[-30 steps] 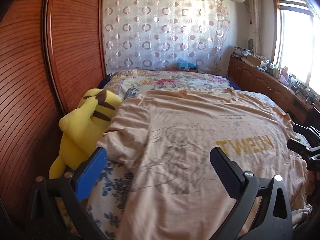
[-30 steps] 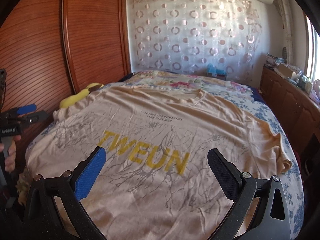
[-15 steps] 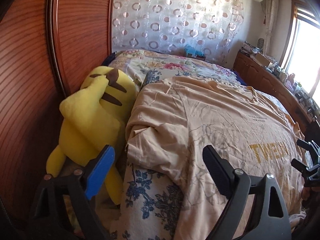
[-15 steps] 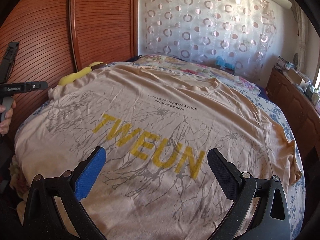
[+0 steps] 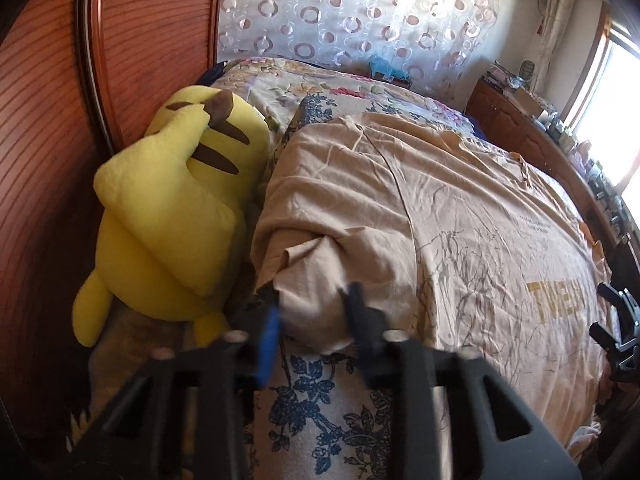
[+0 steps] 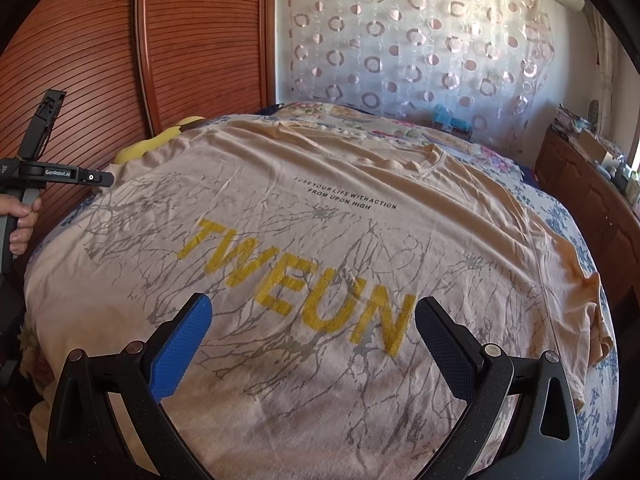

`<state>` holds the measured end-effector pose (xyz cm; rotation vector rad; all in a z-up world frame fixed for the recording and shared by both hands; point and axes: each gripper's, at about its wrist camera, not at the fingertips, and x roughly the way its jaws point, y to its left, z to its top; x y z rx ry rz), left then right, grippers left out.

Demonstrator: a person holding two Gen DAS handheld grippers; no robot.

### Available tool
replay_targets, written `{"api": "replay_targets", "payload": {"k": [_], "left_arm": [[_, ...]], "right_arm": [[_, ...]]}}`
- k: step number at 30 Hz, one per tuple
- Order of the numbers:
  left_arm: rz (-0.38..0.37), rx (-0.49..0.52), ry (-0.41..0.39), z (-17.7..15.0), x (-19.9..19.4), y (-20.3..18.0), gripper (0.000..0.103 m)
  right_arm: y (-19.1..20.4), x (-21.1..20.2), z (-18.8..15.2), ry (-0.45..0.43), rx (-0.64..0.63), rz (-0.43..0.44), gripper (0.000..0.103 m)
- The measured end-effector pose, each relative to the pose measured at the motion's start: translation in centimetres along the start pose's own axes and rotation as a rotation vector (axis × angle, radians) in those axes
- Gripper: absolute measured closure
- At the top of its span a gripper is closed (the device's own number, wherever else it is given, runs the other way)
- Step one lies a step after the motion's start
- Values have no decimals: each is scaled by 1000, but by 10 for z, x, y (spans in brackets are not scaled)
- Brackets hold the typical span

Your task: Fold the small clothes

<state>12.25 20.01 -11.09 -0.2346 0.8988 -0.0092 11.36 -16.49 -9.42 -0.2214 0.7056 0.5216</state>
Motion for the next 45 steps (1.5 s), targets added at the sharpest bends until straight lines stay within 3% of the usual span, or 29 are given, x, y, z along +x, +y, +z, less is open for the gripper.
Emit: {"api": "replay_targets", "payload": {"k": [1, 4, 9, 14, 19, 24, 25, 26, 30, 32, 41, 45], "left_arm": [[4, 13, -4, 0, -2, -2, 90], [52, 65, -47, 5, -11, -11, 94], [40, 110, -92, 19, -25, -30, 97], [-7, 182, -119, 40, -33, -71, 97], [-78, 274, -116, 33, -43, -121, 96], [-126, 312, -111, 12, -56, -144, 83], [-128, 315, -111, 10, -59, -146, 75], [-118, 320, -119, 8, -63, -146, 68], [-43, 317, -145, 0, -73, -138, 62], [-40, 289, -150, -6, -78, -126, 59], [-3, 173, -174, -38, -93, -77, 55], [19, 143, -199, -47, -99, -64, 53]], "right_arm": [[0, 0, 0, -1, -1, 0, 0], [-1, 0, -1, -6, 3, 1, 0], [-2, -1, -1, -9, 16, 5, 0], [-1, -2, -1, -12, 20, 2, 0], [-1, -2, -2, -14, 21, 2, 0], [-1, -2, -2, -14, 21, 2, 0], [-1, -2, -2, -14, 21, 1, 0], [-1, -2, -2, -14, 21, 2, 0], [-2, -2, -2, -14, 22, 2, 0], [-2, -2, -3, -14, 22, 2, 0], [2, -2, -1, -6, -4, 16, 0], [15, -1, 12, -2, -30, 89, 2]]}}
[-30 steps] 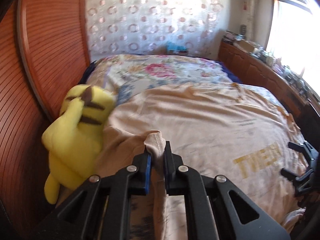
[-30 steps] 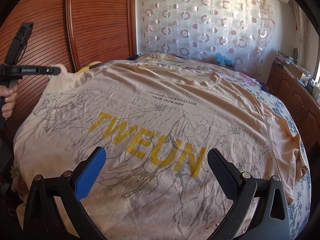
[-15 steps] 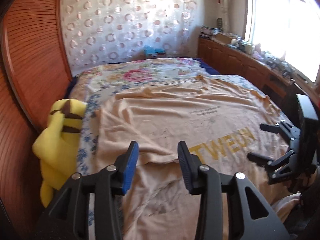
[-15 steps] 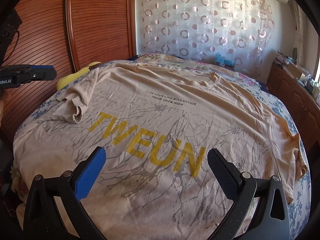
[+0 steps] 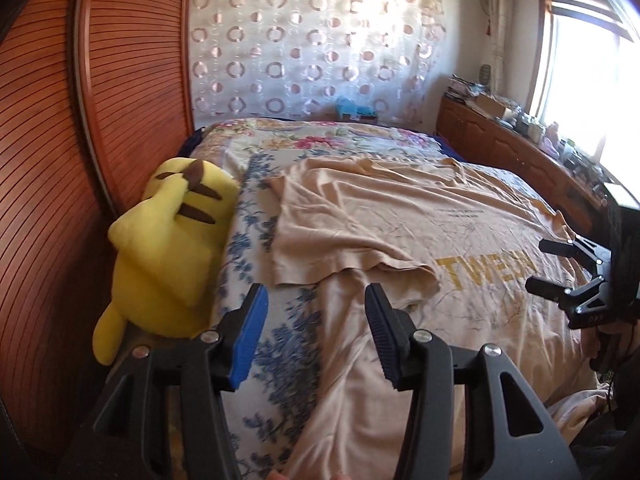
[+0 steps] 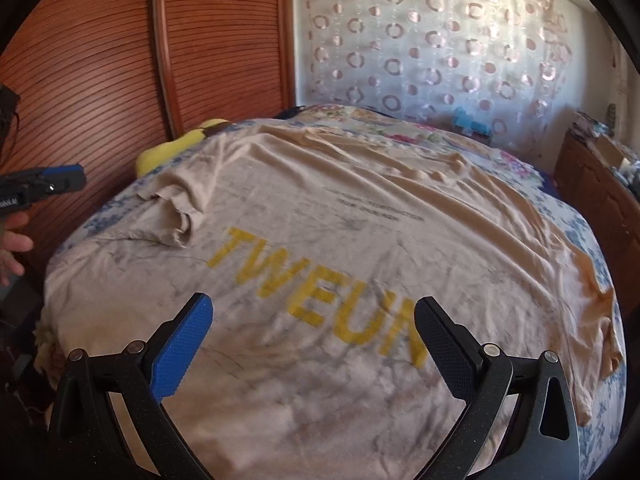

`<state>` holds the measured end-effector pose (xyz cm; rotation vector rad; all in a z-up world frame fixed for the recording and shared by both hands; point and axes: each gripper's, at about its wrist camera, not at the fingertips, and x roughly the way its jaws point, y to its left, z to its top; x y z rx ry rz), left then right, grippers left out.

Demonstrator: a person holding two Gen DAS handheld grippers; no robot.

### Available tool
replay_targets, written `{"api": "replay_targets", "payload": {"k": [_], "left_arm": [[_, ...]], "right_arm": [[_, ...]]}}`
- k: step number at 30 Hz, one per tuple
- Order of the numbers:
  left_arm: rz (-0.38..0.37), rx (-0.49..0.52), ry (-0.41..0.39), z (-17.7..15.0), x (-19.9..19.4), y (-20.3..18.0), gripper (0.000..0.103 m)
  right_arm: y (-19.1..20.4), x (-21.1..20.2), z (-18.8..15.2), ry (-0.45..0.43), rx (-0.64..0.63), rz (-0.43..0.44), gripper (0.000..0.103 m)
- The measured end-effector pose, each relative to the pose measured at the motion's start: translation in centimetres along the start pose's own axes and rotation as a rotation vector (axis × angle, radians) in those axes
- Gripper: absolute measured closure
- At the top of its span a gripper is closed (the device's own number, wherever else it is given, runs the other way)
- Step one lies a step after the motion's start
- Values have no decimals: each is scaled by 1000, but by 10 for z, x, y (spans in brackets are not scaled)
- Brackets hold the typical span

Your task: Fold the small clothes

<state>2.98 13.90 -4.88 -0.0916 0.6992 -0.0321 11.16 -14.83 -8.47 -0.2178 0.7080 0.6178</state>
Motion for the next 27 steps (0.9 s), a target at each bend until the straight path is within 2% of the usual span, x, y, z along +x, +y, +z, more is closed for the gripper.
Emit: {"api": "replay_targets", "payload": {"k": [6, 14, 20, 24, 27], "left_arm": [[28, -19, -32, -6, -11, 11, 52], [67, -80, -73, -11, -23, 32, 51], [123, -133, -101, -12, -25, 45, 51], [137, -173, -115, -16, -24, 55, 51], [145, -175, -110, -16, -22, 59, 51]], "right_arm": [[40, 15, 44, -30, -116, 104, 6], [99, 77, 91, 28, -224, 276, 26], [135, 121, 103, 94, -309, 326, 42], [157, 144, 105, 147, -370, 348, 45], [167, 157, 104, 179, -402, 338, 52]]}}
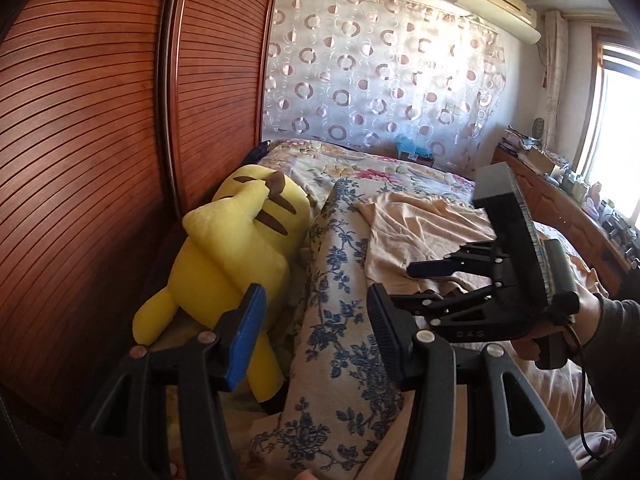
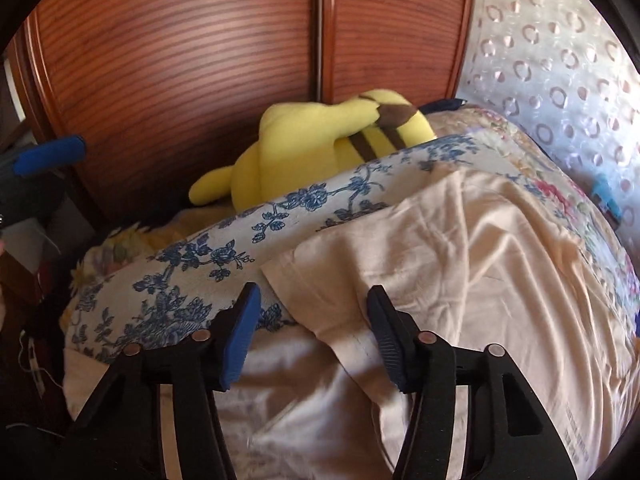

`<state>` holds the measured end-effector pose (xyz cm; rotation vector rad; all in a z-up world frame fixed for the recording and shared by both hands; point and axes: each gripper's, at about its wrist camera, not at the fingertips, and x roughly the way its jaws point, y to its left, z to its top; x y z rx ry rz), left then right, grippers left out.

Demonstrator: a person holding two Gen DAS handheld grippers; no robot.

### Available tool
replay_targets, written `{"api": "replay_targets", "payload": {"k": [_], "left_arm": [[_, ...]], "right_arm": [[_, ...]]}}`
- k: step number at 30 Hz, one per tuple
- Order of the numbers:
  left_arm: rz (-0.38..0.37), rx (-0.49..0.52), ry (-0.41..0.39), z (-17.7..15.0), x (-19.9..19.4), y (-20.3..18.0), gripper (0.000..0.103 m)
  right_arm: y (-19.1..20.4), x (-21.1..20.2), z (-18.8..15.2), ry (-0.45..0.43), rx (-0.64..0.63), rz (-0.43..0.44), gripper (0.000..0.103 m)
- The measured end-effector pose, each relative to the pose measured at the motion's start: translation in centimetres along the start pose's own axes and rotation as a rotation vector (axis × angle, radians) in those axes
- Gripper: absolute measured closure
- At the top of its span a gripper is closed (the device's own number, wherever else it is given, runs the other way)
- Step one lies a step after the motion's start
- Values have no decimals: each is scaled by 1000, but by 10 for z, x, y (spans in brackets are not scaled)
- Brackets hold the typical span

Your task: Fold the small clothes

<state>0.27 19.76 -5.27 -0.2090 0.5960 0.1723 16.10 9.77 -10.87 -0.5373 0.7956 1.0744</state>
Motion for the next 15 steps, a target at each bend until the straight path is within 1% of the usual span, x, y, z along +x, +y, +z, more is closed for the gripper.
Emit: {"api": "replay_targets", "payload": {"k": [3, 4, 5, 7, 8, 10, 13, 15], "left_arm": [[1, -3, 4, -2, 0, 2, 51], [0, -3, 6, -3, 1, 2, 51], [-1, -3, 7, -3, 1, 2, 51], [-2, 5, 9, -4, 1, -1, 51], [-2, 8, 10, -5, 1, -1, 51], [-8, 11, 13, -6, 3, -4, 51], [-18, 16, 23, -7, 8, -8, 51], [-25, 24, 31, -8, 12, -13, 51]], "right_arm": [[0, 5, 4, 12, -21, -21, 57], [1, 4, 4, 14, -28, -26, 64], [1, 6, 5, 16, -35, -29, 80], [4, 6, 6, 20, -57, -30, 94], [4, 6, 6, 21, -65, -43, 97], [-1, 3, 6, 10, -54, -43, 98], [-20, -17, 7, -69, 28, -44, 98], [-35, -30, 9, -109, 75, -68, 98]]}}
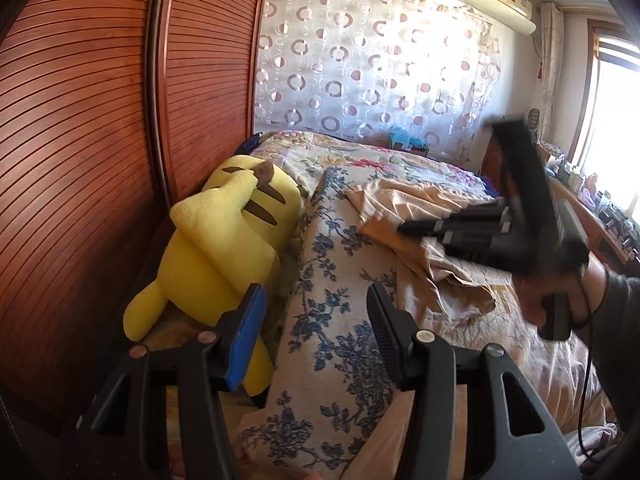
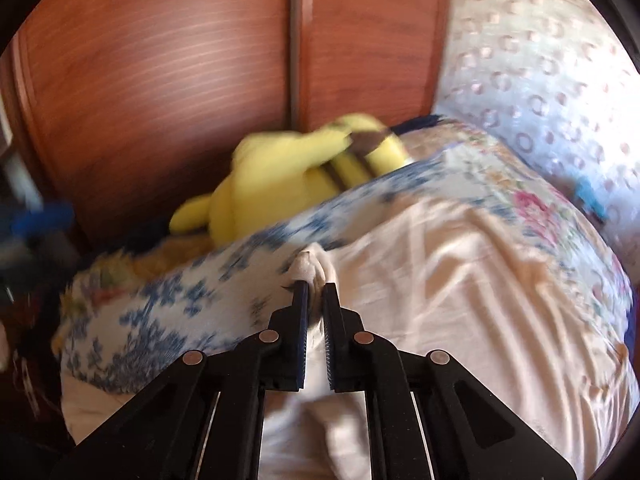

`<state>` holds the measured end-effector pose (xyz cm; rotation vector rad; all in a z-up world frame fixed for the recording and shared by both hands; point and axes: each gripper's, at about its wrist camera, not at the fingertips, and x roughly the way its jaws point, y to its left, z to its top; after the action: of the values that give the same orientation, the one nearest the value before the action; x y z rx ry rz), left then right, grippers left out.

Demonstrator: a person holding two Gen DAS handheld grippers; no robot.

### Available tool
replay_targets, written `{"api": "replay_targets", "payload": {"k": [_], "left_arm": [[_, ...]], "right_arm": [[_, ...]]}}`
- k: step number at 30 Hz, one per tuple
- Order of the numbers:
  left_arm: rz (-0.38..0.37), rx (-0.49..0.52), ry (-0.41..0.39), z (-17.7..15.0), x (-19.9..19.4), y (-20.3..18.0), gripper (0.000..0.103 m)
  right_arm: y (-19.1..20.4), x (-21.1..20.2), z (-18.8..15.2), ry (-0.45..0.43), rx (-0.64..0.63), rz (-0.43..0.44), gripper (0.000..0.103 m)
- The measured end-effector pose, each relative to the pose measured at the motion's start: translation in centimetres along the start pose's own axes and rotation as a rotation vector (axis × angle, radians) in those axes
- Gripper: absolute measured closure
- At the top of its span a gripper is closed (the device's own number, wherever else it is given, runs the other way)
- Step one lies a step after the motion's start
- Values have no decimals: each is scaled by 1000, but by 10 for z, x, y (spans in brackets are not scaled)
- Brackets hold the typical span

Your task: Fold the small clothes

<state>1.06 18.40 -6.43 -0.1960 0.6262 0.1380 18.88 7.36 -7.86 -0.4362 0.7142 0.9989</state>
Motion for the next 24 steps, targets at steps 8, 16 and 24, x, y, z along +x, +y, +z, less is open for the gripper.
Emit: {"api": "replay_targets", "payload": {"k": [8, 16, 24], "left_arm": [[-32, 22, 15, 0, 8, -20, 51], [-46, 38, 39, -3, 14, -32, 51], [-43, 53, 64, -1, 24, -43, 51]], "right_arm": [[-77, -34, -4, -34, 179, -141, 99], [-117, -41, -22, 10, 304, -230, 98], [-109, -49, -34, 21, 281, -260, 55]]}}
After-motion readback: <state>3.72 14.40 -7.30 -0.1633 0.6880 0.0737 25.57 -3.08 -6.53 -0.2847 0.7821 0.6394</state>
